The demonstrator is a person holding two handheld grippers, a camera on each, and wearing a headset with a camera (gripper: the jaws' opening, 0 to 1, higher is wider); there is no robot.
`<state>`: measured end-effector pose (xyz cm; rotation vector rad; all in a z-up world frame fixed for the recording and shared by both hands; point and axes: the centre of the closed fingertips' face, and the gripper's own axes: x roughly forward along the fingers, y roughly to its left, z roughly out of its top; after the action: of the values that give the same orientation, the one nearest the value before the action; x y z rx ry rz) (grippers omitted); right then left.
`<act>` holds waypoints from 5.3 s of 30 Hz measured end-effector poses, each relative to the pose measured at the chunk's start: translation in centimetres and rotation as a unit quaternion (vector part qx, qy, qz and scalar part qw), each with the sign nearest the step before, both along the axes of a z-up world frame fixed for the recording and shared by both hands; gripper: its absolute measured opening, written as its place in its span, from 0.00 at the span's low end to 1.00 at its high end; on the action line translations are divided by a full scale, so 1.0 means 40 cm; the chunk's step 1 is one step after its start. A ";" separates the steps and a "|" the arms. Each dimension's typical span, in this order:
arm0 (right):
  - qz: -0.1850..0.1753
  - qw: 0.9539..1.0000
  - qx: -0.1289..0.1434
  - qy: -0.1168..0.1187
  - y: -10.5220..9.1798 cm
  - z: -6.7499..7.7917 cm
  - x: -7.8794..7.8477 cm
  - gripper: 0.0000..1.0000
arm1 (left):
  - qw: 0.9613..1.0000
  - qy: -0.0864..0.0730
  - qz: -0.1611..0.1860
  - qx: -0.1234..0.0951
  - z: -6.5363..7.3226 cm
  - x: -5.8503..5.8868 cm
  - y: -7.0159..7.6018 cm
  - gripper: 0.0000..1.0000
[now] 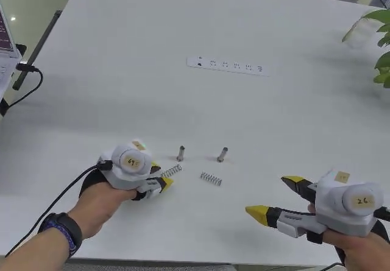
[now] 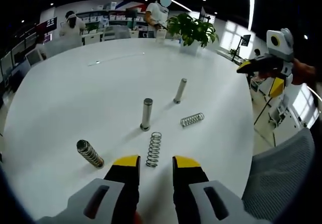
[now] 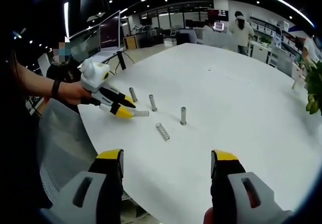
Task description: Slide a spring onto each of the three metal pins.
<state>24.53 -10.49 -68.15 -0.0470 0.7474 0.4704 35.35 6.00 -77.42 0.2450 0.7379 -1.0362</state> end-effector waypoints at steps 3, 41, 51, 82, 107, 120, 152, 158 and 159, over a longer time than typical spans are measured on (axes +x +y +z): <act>-0.001 1.000 -0.001 0.002 -0.005 -0.002 -0.003 0.69 | 1.000 0.001 0.002 0.001 -0.005 0.003 0.000 0.18; -0.004 1.000 0.006 0.007 -0.002 -0.016 -0.016 0.67 | 1.000 0.009 0.011 0.011 -0.029 -0.001 0.012 0.03; 0.005 1.000 0.009 0.007 0.021 -0.019 -0.015 0.66 | 1.000 0.004 0.014 0.014 -0.016 -0.017 0.050 0.03; 0.044 0.999 0.019 0.003 0.083 -0.017 0.006 0.64 | 0.999 -0.012 0.012 0.031 0.011 -0.100 0.171 0.03; 0.047 0.999 0.018 0.007 0.083 -0.022 -0.003 0.64 | 0.997 -0.002 0.011 0.072 -0.045 -0.127 0.223 0.03; 0.053 0.998 0.018 0.011 0.093 -0.028 -0.010 0.64 | 0.997 -0.014 0.000 0.074 -0.044 -0.128 0.198 0.03; 0.162 0.986 0.032 0.014 0.253 -0.014 0.024 0.53 | 0.997 -0.063 -0.036 0.012 0.117 -0.163 0.173 0.02; 0.190 0.981 0.038 0.013 0.291 -0.006 0.025 0.49 | 0.996 -0.076 -0.054 0.006 0.149 -0.172 0.156 0.02; 0.194 0.980 0.037 0.014 0.295 -0.006 0.024 0.48 | 0.995 -0.076 -0.056 0.005 0.153 -0.174 0.154 0.02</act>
<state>25.50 1.32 -68.37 -0.1175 0.7491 0.8723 28.41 12.15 -71.31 0.3738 0.5967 -1.1074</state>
